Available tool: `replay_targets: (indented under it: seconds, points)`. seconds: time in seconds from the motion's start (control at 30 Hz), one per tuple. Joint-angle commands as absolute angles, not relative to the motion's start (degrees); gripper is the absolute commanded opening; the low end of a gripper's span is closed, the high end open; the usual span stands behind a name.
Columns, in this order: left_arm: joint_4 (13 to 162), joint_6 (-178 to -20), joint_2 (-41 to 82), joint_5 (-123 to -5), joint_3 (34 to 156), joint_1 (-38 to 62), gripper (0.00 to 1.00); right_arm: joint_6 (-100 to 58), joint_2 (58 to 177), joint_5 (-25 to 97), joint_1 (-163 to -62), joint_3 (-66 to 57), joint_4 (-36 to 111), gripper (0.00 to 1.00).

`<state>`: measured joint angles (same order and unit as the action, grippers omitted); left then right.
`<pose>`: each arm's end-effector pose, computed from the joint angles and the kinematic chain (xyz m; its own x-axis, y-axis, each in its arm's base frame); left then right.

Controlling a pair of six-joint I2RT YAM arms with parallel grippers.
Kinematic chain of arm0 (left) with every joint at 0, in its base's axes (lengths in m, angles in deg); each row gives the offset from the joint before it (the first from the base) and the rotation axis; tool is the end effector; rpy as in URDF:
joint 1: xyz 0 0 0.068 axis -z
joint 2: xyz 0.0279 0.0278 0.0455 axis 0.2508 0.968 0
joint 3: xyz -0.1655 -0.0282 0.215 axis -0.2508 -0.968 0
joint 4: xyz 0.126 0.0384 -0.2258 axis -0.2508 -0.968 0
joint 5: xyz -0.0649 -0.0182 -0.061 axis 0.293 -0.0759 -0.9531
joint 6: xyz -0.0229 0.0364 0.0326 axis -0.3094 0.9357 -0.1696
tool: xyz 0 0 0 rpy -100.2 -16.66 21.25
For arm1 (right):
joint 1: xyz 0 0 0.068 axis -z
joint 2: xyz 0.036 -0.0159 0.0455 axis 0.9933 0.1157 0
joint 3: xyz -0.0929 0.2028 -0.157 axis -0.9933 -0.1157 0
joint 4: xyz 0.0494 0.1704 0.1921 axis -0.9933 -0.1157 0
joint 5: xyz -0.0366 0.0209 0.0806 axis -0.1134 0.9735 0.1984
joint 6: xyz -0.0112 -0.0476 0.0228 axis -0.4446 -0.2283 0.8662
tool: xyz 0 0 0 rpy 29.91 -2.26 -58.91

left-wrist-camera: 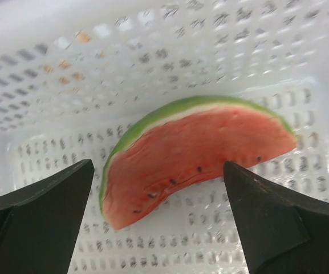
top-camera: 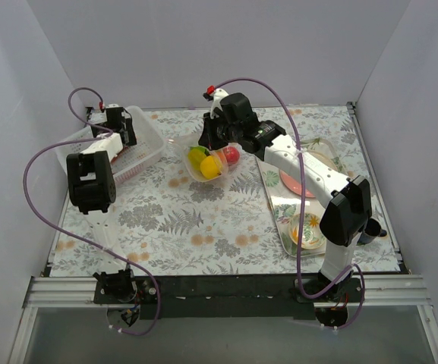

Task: Place the food in the zip-top bag and seal the zipper
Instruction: Pick up the fake fruit from the bin.

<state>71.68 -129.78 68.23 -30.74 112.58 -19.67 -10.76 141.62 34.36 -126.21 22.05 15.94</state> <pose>0.4711 0.0576 0.1756 -0.2862 -0.6333 -0.7190 -0.7597 0.6073 -0.2325 0.3167 0.2992 0.3693 -0.5180 -0.0810 -0.8515 -0.6255 0.7149 0.3125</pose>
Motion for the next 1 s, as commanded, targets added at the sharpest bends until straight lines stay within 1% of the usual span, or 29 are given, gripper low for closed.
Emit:
replay_targets:
  seconds: [0.0, 0.23, 0.57, 0.67, 0.73, 0.83, 0.87, 0.97]
  points:
    - [77.0, -127.6, 69.7, -33.9, 116.2, -19.4, 0.98, -10.9, 139.5, 34.8, -126.2, 21.5, 17.6, 0.01]
    - [79.2, -129.6, 72.1, -34.9, 115.9, -19.6, 0.98, -10.9, 139.6, 34.8, -126.2, 21.4, 18.0, 0.01]
    - [69.7, -138.7, 71.2, -41.8, 117.6, -20.1, 0.98, -10.8, 139.5, 34.8, -126.2, 21.3, 18.1, 0.01]
    - [67.2, -141.6, 70.6, -41.9, 116.8, -20.1, 0.98, -10.4, 139.2, 34.9, -126.2, 20.7, 18.7, 0.01]
    - [67.4, -143.5, 69.6, -40.0, 114.2, -20.1, 0.97, -10.1, 139.0, 35.3, -126.1, 20.4, 18.7, 0.01]
    - [68.1, -144.8, 67.8, -39.6, 112.1, -20.1, 0.89, -10.0, 138.6, 35.2, -126.2, 20.3, 18.6, 0.01]
    - [69.0, -144.8, 67.1, -39.7, 111.7, -20.1, 0.77, -10.0, 138.5, 35.1, -126.1, 20.3, 18.4, 0.01]
    - [70.7, -145.2, 64.7, -39.6, 110.8, -20.1, 0.59, -10.2, 138.1, 34.8, -126.2, 20.6, 17.9, 0.01]
